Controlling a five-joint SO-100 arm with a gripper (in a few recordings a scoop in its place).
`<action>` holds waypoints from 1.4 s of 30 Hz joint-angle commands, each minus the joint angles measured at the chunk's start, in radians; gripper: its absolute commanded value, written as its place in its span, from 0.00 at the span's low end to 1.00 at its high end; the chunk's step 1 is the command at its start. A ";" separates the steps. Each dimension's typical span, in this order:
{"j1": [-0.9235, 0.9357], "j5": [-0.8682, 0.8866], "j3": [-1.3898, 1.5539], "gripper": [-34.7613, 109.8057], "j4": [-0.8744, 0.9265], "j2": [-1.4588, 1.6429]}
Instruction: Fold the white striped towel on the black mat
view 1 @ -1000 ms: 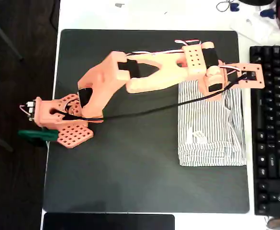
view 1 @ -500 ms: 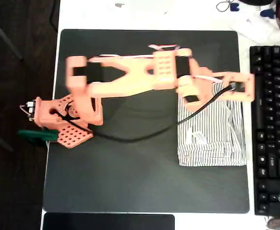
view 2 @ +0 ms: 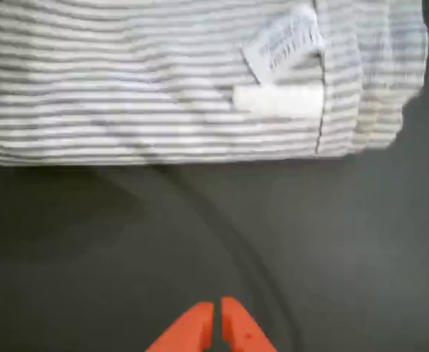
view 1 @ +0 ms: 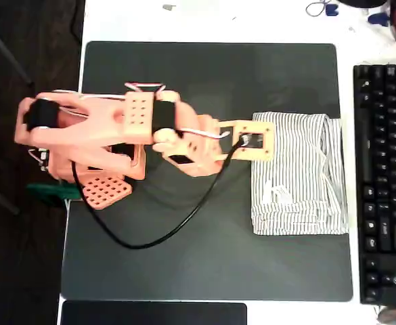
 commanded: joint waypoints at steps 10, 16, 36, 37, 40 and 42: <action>-0.058 0.020 0.287 0.24 0.028 0.379; -0.089 0.017 0.383 0.24 0.083 0.531; -0.043 -0.055 0.580 0.24 0.245 0.779; -0.043 -0.054 0.584 0.24 0.241 0.781; -0.037 -0.058 0.595 0.24 0.239 0.781; -0.037 -0.060 0.597 0.24 0.239 0.781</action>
